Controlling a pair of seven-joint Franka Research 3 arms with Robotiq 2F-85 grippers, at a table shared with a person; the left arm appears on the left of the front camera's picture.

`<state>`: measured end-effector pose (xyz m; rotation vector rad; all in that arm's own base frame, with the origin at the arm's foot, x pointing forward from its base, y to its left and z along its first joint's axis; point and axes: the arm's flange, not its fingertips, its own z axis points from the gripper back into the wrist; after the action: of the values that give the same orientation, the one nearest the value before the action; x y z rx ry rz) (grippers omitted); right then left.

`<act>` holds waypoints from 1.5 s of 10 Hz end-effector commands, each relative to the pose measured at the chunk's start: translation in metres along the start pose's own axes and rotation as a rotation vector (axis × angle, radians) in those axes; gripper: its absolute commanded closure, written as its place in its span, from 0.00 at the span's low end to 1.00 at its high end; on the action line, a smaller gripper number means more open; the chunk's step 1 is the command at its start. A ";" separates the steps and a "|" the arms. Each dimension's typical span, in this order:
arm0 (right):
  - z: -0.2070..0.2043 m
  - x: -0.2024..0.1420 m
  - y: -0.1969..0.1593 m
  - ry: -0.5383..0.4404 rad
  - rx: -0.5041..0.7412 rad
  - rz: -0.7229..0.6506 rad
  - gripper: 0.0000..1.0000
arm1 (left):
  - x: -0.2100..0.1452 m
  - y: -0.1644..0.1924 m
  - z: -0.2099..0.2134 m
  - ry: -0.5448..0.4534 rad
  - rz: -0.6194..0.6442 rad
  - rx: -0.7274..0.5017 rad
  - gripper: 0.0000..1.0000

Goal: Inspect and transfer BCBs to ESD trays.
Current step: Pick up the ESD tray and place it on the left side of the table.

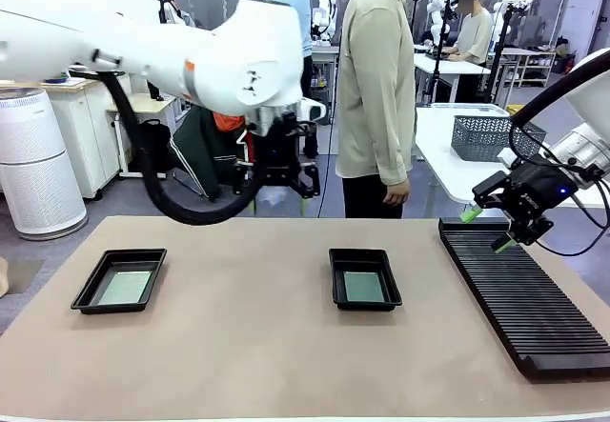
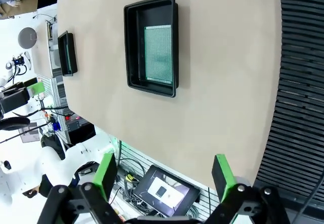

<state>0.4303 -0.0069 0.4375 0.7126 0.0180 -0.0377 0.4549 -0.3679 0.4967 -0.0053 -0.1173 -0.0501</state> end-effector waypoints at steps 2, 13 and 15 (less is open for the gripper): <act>0.001 -0.003 0.000 -0.008 -0.011 -0.022 0.00 | 0.021 -0.036 -0.025 -0.017 0.006 0.026 0.00; 0.001 -0.003 0.000 -0.008 -0.011 -0.022 0.00 | 0.054 -0.085 -0.143 0.038 -0.123 -0.005 0.00; 0.001 -0.003 0.000 -0.008 -0.011 -0.022 0.00 | 0.059 -0.088 -0.158 0.044 -0.139 -0.007 0.00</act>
<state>0.4301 -0.0083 0.4378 0.7114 0.0161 -0.0407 0.5214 -0.4575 0.3495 -0.0083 -0.0556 -0.1753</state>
